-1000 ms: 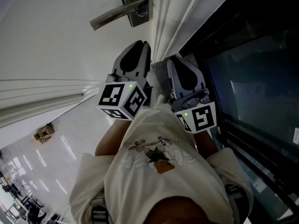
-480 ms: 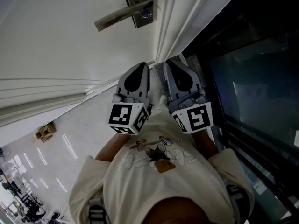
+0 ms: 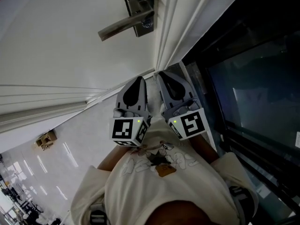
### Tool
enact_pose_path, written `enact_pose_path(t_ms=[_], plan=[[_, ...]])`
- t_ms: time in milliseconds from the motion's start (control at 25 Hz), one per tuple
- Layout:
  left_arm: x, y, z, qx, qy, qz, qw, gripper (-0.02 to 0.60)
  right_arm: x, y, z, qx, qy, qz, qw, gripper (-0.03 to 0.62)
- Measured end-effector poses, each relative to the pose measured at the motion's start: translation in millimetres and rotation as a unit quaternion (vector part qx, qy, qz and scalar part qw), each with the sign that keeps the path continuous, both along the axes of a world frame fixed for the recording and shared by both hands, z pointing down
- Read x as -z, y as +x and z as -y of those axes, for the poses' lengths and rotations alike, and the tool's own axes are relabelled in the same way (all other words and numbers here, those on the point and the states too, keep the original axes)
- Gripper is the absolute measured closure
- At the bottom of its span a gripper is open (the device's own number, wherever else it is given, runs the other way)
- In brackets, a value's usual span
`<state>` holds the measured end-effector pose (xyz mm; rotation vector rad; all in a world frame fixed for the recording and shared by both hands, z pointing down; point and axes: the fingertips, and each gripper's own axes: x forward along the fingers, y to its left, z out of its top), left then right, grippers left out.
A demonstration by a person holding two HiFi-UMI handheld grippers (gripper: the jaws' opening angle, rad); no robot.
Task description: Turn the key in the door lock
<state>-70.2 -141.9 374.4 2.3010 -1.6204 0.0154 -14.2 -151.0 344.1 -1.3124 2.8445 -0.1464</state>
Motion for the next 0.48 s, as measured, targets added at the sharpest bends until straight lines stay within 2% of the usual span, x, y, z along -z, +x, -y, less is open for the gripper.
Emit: enact_pose_path(t_ms=[480], plan=[[-3.4, 8.3, -0.2, -0.015, -0.003, 0.002, 0.9999, 0.575, -0.7, 1.0, 2.7, -0.004, 0.002, -0.004, 1.000, 0.586]])
